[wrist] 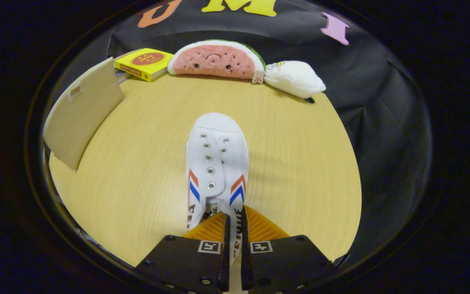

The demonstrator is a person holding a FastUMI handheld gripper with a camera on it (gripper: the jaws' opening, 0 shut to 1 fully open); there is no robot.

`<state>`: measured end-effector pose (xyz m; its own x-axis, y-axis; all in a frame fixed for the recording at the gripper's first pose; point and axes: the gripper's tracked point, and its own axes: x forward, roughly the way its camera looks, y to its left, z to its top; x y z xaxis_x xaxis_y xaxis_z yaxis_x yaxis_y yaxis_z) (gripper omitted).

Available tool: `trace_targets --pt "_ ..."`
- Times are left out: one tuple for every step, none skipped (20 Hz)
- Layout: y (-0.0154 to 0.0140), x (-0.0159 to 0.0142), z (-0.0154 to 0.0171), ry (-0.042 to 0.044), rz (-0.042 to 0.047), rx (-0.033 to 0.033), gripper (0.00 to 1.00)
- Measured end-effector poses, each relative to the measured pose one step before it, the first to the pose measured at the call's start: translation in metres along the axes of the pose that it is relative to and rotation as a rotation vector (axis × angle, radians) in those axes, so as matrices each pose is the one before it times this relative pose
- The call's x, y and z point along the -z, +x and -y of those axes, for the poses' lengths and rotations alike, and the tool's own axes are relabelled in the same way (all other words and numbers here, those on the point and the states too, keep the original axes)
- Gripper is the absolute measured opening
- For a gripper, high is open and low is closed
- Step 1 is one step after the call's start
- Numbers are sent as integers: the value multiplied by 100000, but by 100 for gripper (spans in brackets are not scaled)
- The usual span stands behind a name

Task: Open the storage box then place both shoes into the box .Put the left shoe in first, then the right shoe, with the right side of both shoes facing outward in a uniform manner.

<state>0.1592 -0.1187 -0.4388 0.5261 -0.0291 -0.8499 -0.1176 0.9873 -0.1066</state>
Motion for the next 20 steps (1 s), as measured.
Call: trace_targets --pt "343 300 -39 5350 -62 -4293 0" --pt "-466 -162 -156 6734 -684 -6128 1" --pt "-265 -110 -353 7712 -190 -7033 1" --pt "-206 88 -486 6341 -805 -6381 1" --pt "-174 5 -230 3836 370 -2415 0" --pt "-298 -130 70 1203 1251 -519 0" --pt "-370 24 -128 -274 1268 153 0" --pt "-349 2 -354 -492 891 374 0" --pt "-442 -43 -303 497 694 47 0" --pt "-415 108 -634 364 121 -1351 0" --pt "-585 -292 -745 763 806 -1502 0" --pt "-629 -248 -760 1215 753 -2183 1" --pt "-375 -539 -785 2254 1845 -1597 0" --pt "-65 -155 -63 1329 -676 699 0" --pt "198 578 4 917 -2288 462 0" --pt "200 434 37 414 -1091 1801 0" --pt "639 738 576 -1265 -1709 3515 0" --pt "876 448 512 -2080 -402 4190 0" --pt "778 335 1015 -3645 794 7727 0" --pt "288 280 904 -2600 1715 5922 0"
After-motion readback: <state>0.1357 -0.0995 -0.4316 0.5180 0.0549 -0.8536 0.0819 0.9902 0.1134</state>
